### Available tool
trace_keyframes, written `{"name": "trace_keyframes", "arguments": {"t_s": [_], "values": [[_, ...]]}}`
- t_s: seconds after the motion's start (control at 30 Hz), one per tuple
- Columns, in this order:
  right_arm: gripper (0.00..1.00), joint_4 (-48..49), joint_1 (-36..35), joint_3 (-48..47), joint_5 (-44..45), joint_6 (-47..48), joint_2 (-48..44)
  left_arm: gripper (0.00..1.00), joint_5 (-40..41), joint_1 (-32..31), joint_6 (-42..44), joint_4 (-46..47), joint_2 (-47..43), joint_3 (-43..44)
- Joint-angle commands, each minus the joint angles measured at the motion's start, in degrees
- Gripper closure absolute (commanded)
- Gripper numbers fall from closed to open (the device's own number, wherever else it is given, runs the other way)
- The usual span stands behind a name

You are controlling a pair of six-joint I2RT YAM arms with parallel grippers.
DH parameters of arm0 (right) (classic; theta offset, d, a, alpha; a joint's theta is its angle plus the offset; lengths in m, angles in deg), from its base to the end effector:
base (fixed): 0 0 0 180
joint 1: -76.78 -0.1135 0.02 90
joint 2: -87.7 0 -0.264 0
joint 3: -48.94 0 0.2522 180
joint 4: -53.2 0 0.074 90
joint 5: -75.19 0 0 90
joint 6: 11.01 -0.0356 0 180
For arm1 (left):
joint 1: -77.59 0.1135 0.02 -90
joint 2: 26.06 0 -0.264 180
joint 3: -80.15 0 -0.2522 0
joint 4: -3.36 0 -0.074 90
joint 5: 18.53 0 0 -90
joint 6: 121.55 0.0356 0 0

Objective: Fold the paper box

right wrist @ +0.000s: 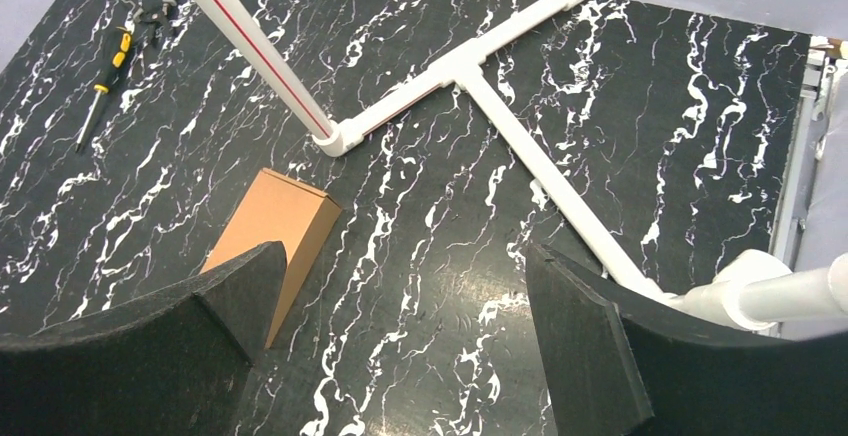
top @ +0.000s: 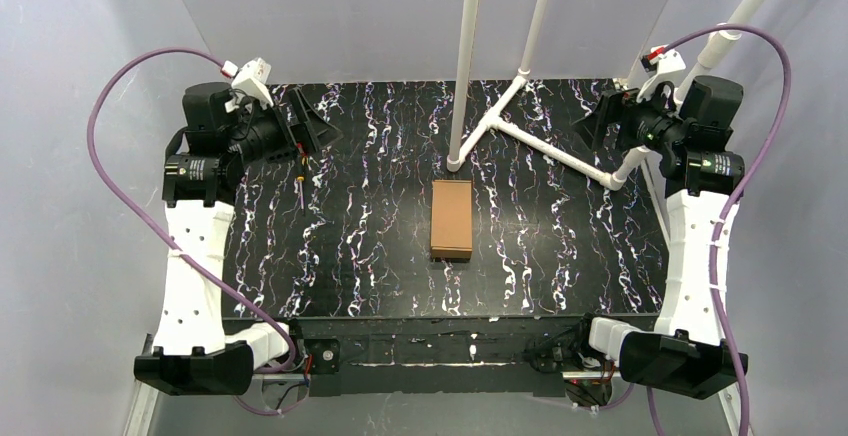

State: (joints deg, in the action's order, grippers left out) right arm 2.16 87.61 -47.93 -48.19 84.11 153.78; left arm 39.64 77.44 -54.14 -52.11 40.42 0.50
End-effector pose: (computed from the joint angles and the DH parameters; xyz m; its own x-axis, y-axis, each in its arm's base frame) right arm 0.2266 -0.0234 0.4480 -0.3074 -0.0171 -0.9514 -0.3790 0.9193 0.1059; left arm 0.2209 -0.0194 0.4577 -0.5291 -0.3250 -0.7839 0.3134 0.7836 -0.5364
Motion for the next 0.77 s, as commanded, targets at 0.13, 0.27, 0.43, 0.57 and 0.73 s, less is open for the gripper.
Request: {"name": "trace_keyframes", "arguments": {"t_s": [0.13, 0.27, 0.43, 0.57, 0.73], "values": [[0.02, 0.4, 2.1, -2.9, 0.9, 0.9, -1.8, 0.02, 2.7, -1.1, 6.3, -3.9, -0.3, 4.7], [0.02, 0.3, 2.4, -3.8, 0.6, 0.9, -1.4, 0.02, 2.2, -1.1, 6.2, -4.0, 0.3, 6.8], [0.02, 0.2, 3.0, -4.3, 0.2, 0.9, -1.2, 0.02, 1.5, -1.1, 6.2, -3.9, 1.0, 7.8], [0.02, 0.3, 3.6, -4.1, -0.5, 0.7, -1.5, 0.02, 1.4, -1.1, 6.2, -3.9, 0.8, 7.2], [0.02, 0.2, 4.5, -3.5, -1.6, 1.3, -2.0, 0.02, 1.7, -1.1, 6.5, -3.8, -0.2, 5.6]]}}
